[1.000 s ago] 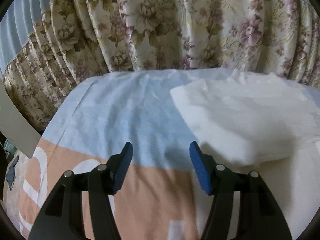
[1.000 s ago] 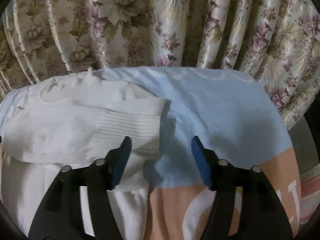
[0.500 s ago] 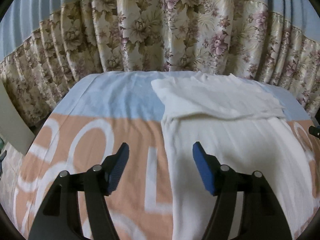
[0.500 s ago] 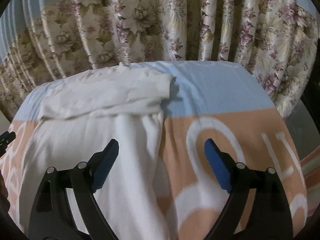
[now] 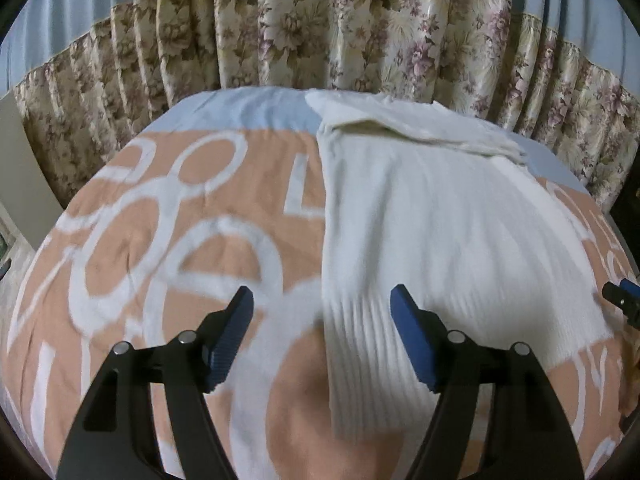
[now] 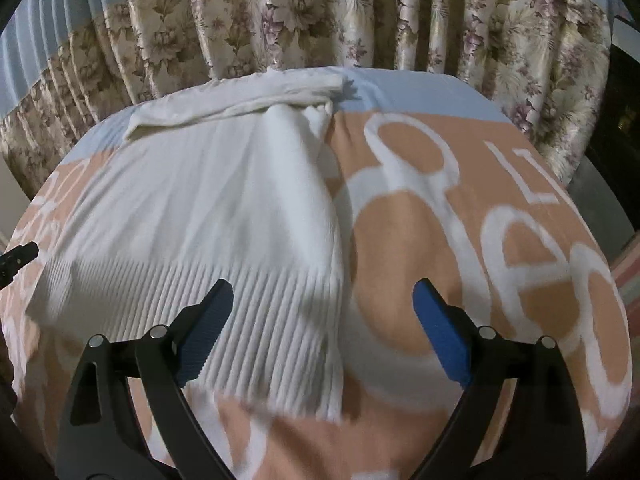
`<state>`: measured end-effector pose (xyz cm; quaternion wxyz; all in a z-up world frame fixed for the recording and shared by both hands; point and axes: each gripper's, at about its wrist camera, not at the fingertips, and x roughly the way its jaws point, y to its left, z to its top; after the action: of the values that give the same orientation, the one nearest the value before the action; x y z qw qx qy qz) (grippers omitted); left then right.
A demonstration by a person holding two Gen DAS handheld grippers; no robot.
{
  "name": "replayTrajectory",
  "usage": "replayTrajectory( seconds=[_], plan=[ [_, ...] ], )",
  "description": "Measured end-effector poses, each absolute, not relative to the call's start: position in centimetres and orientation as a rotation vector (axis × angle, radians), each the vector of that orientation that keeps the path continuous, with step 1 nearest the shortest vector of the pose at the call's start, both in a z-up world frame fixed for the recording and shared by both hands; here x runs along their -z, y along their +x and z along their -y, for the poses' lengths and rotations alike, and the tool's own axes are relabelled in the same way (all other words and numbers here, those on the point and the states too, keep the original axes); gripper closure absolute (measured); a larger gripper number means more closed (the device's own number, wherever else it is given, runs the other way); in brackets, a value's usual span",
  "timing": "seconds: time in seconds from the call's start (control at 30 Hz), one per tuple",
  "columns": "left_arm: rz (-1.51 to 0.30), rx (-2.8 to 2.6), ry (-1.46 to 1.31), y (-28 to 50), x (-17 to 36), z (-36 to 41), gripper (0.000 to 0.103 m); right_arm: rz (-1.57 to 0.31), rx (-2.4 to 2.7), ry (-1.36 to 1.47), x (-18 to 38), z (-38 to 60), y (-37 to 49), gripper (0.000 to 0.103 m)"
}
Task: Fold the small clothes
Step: 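Open the right gripper and lift both tools away from the sweater, then lower the right gripper toward the ribbed hem of the sweater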
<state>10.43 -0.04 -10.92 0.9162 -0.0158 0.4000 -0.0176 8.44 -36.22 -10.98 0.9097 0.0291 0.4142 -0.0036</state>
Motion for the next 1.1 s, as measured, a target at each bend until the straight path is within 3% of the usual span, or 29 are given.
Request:
replayTrajectory(
  seconds=[0.23,1.1],
  plan=[
    [-0.805,0.042,0.001,7.2,11.4,0.7,0.031,-0.837,0.027,0.063,10.9,35.9,6.1,0.011],
    [-0.840,0.045,0.009,9.2,12.5,0.8,0.031,-0.888,0.033,0.066,12.3,35.7,7.6,0.012]
  ],
)
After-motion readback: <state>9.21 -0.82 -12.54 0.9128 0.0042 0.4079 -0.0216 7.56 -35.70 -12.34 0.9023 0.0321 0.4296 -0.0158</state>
